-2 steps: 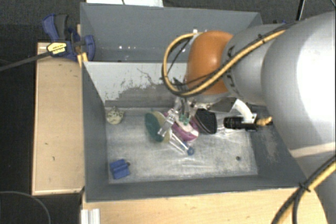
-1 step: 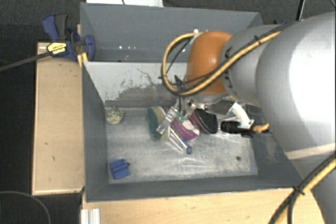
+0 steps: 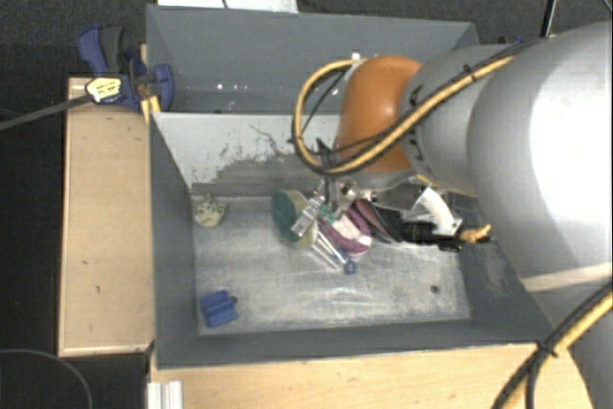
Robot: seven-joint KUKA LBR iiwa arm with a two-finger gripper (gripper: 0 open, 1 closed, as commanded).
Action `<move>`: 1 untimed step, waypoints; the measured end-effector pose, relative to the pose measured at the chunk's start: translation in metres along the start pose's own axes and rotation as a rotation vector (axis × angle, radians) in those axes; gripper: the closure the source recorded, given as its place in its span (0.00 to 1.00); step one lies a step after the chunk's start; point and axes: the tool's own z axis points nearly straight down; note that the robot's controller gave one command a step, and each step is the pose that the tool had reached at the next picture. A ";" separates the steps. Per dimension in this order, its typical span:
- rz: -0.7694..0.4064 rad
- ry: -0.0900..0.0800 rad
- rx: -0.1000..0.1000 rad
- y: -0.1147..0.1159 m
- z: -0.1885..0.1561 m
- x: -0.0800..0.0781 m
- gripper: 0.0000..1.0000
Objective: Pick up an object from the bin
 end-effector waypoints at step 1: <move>-0.006 0.006 0.012 0.002 -0.012 0.002 1.00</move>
Offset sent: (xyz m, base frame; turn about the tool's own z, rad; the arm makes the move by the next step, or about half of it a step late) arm 0.0000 0.0000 0.0107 0.0000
